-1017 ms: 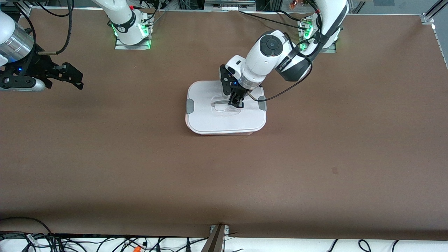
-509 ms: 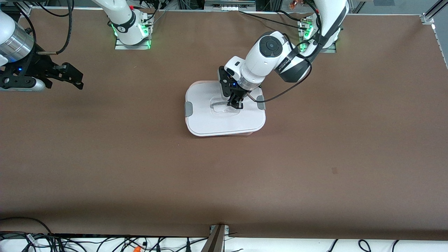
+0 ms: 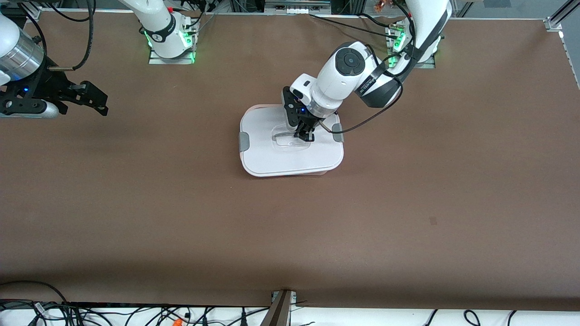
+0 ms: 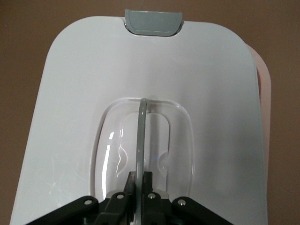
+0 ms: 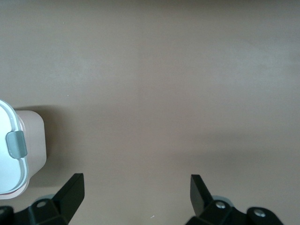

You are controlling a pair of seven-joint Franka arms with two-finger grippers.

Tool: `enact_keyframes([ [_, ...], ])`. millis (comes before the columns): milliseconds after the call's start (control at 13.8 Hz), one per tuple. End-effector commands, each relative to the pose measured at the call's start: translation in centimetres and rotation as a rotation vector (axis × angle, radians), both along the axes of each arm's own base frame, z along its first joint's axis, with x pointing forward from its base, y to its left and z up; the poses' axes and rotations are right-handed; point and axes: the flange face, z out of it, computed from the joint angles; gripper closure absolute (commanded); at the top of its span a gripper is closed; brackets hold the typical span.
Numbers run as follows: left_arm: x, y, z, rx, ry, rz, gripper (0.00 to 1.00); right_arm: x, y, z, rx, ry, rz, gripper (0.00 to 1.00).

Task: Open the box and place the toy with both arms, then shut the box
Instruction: 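Press and align the lid onto the box with the left gripper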

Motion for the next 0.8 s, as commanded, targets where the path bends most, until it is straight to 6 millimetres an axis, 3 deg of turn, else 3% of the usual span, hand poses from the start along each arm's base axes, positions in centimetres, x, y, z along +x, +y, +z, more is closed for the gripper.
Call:
enact_keyframes([
  [0,-0.8,-0.6,-1.5,0.017,0.063,0.006,1.00,0.0,0.2,0.6,-0.013,0.002,-0.004,0.00],
  [363,-0.4,-0.6,-0.5,0.008,0.053,0.022,1.00,0.0,0.2,0.6,-0.013,0.002,-0.004,0.00],
  [727,-1.8,-1.3,0.0,0.043,0.065,-0.062,1.00,0.0,0.1,0.6,-0.015,0.002,-0.004,0.00],
])
